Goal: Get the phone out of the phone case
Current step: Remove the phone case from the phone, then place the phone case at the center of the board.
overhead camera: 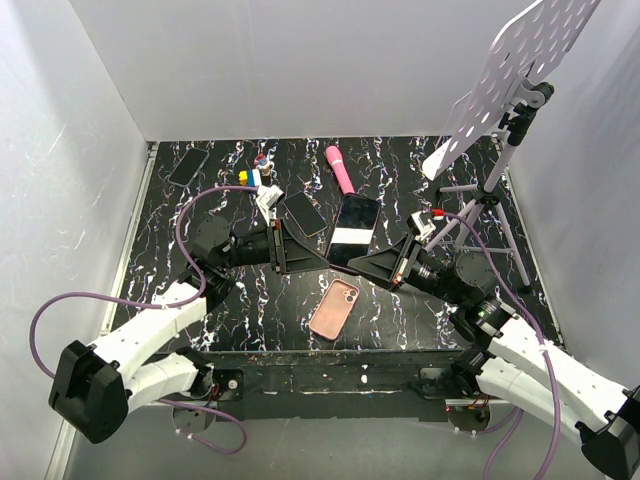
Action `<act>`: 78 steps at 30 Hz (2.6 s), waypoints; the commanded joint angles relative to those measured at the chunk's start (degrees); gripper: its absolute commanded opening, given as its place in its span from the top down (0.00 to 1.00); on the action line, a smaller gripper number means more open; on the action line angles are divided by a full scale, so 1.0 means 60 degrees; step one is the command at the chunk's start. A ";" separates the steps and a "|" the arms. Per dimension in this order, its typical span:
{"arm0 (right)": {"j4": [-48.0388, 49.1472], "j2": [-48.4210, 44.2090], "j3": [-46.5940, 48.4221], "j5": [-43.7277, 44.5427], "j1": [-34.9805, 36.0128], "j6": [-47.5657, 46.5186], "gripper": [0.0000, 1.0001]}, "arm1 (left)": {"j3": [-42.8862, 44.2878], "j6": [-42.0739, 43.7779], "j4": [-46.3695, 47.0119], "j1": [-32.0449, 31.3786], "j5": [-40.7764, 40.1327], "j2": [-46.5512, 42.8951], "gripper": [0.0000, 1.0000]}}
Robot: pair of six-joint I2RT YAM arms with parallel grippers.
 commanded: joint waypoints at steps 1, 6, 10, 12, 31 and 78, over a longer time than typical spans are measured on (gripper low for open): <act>0.1898 -0.0234 0.0280 -0.0231 0.0019 0.0234 0.99 | -0.0020 0.0270 -0.0097 -0.0031 -0.0110 0.0058 0.55; 0.1898 -0.0453 0.0177 -0.0202 -0.0025 0.0278 0.99 | -0.0064 0.0270 -0.0009 -0.0031 -0.0066 -0.0044 0.48; 0.1884 -0.0556 0.0177 -0.0216 -0.0054 0.0307 0.99 | -0.0005 0.0372 -0.0111 -0.0031 -0.0139 -0.0161 0.41; 0.1928 -0.0513 0.0206 -0.0275 -0.0054 0.0322 0.99 | 0.0053 0.0358 -0.0068 -0.0031 -0.0125 -0.0060 0.41; 0.2499 0.0366 0.0236 -0.0890 -0.0054 0.0468 0.99 | 0.0610 -0.0067 -0.0361 -0.0031 -0.0432 0.0614 0.58; -0.1325 -0.0953 0.0617 -0.0934 -0.0128 -0.1964 0.99 | -0.1133 0.3947 -0.5136 -0.1349 -0.2381 0.2840 1.00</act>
